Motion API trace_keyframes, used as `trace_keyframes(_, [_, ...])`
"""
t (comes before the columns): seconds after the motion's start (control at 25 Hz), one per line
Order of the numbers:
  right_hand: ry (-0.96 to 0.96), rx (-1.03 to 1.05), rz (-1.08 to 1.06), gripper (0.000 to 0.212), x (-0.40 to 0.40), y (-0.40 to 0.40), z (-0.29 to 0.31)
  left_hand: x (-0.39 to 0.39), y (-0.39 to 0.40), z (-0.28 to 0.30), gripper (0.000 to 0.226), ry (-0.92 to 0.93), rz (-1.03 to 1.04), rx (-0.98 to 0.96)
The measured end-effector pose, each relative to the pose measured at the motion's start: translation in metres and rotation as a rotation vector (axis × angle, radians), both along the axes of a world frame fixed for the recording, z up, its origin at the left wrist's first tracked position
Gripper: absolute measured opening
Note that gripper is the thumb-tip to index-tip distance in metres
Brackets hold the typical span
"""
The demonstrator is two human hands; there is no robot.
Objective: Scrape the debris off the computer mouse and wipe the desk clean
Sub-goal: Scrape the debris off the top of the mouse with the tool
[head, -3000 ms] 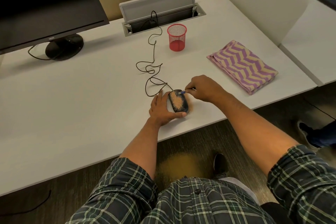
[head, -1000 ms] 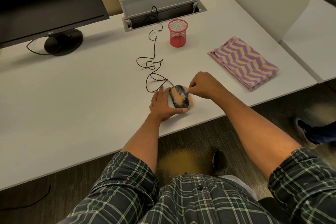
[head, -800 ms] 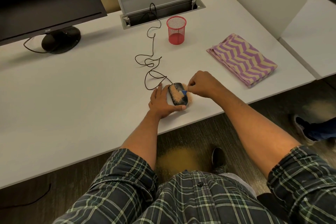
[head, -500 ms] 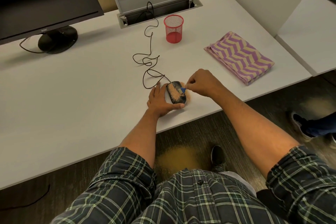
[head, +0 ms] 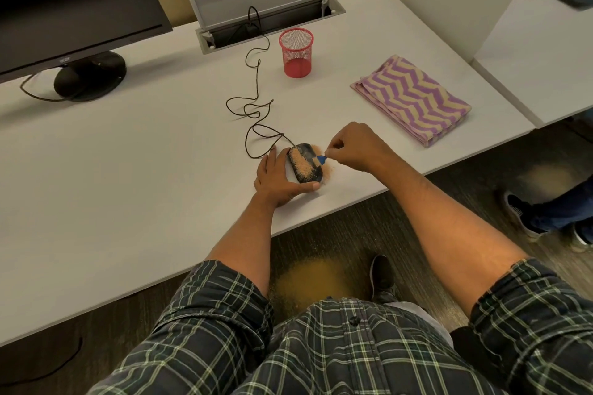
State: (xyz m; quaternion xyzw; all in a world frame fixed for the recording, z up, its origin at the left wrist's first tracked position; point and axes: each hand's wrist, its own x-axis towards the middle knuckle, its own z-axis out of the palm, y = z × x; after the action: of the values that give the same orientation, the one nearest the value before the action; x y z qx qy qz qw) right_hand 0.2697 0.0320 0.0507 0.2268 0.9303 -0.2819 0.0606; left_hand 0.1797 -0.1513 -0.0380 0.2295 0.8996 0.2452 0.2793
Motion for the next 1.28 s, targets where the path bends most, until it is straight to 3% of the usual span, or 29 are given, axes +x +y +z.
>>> trace_keyframes(0.2, [0.0, 0.027, -0.023, 0.016, 0.004, -0.003, -0.005, 0.0, 0.0, -0.001, 0.124, -0.002, 0.004, 0.016])
trace_keyframes(0.32, [-0.031, 0.042, 0.079, 0.015, 0.006, -0.006, -0.004, 0.0, 0.0, -0.001, 0.125, -0.009, -0.001, 0.016])
trace_keyframes(0.48, [0.041, 0.073, -0.014, 0.016, 0.003, -0.003, -0.005, -0.001, 0.0, -0.001, 0.124, -0.004, 0.001, 0.02])
trace_keyframes(0.64, [-0.057, 0.073, 0.149, 0.015, 0.005, -0.007, -0.003, 0.0, 0.0, -0.001, 0.125, -0.002, -0.001, 0.007])
trace_keyframes(0.8, [0.015, 0.122, 0.102, 0.016, 0.003, -0.002, -0.004, 0.0, -0.001, 0.0, 0.124, -0.006, 0.01, 0.028])
trace_keyframes(0.92, [-0.058, 0.129, 0.183, 0.015, 0.003, 0.0, -0.004, 0.0, -0.001, -0.001, 0.124, -0.002, 0.011, 0.031])
trace_keyframes(1.0, [-0.048, 0.174, 0.122, 0.014, 0.004, 0.004, -0.004, 0.0, -0.001, -0.001, 0.124, 0.0, 0.008, 0.024])
trace_keyframes(1.16, [-0.056, 0.042, 0.232, 0.016, 0.005, 0.005, 0.0, 0.001, -0.001, 0.0, 0.123, 0.007, 0.01, 0.027])
trace_keyframes(1.28, [-0.035, 0.148, 0.189, 0.016, 0.001, 0.009, -0.003, 0.001, -0.001, 0.0, 0.124, 0.002, 0.014, 0.029])
